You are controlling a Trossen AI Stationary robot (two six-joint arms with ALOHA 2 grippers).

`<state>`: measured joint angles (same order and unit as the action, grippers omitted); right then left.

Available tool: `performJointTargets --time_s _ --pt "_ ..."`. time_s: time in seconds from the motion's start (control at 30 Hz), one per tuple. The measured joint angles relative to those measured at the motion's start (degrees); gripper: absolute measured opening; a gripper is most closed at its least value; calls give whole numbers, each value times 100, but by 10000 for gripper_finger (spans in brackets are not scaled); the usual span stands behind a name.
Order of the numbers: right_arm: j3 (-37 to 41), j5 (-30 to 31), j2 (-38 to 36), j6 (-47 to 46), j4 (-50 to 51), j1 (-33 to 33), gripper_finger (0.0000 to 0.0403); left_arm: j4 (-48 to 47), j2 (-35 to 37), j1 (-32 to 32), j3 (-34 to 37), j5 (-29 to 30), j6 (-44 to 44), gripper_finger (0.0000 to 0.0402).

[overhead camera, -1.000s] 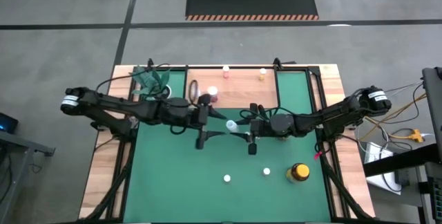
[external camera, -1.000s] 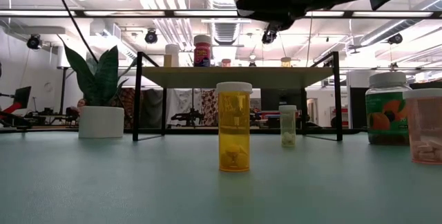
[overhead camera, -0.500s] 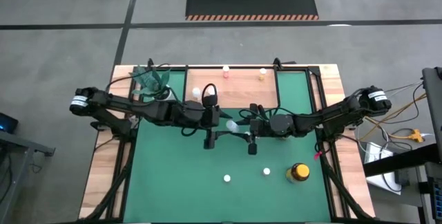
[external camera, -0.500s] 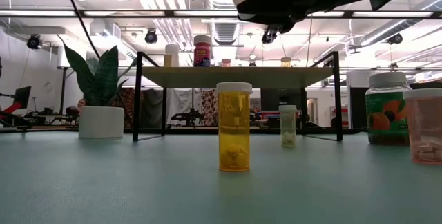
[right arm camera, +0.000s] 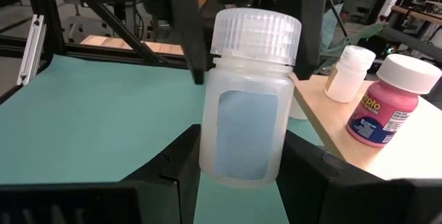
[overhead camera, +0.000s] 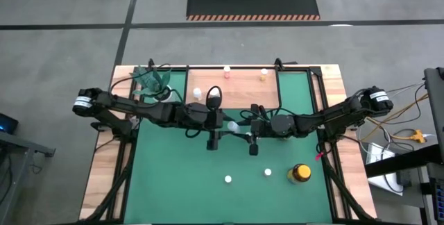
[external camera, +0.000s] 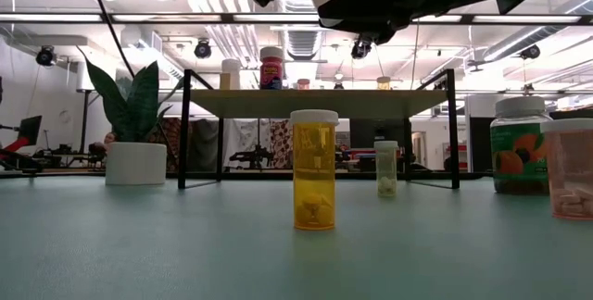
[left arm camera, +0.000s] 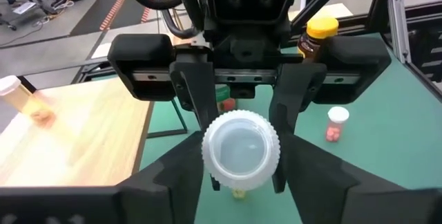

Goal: Pick and place medicine bottles onto shelf by color
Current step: Put the white pill bottle on the shelf

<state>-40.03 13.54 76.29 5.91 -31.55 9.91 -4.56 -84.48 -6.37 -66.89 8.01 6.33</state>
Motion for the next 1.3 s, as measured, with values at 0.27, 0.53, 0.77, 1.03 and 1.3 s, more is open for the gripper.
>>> performJointTargets --time_s 0.27,0.53,0.77,1.03,1.3 --pt "0 -9 0 69 15 0 147 -1 4 0 0 -46 -39 125" --pt "-7 -7 0 -103 2 -2 203 -4 9 -2 0 -17 -131 122" --pt "-9 -7 -323 -492 439 -2 257 -692 233 -2 -200 50 -302 120" --pt "-9 -7 -1084 -1227 1574 -2 278 -2984 336 386 -1434 794 -293 120" --pt "-9 -7 -1250 -1282 1902 -2 261 -3959 380 1692 -1971 916 -195 120"
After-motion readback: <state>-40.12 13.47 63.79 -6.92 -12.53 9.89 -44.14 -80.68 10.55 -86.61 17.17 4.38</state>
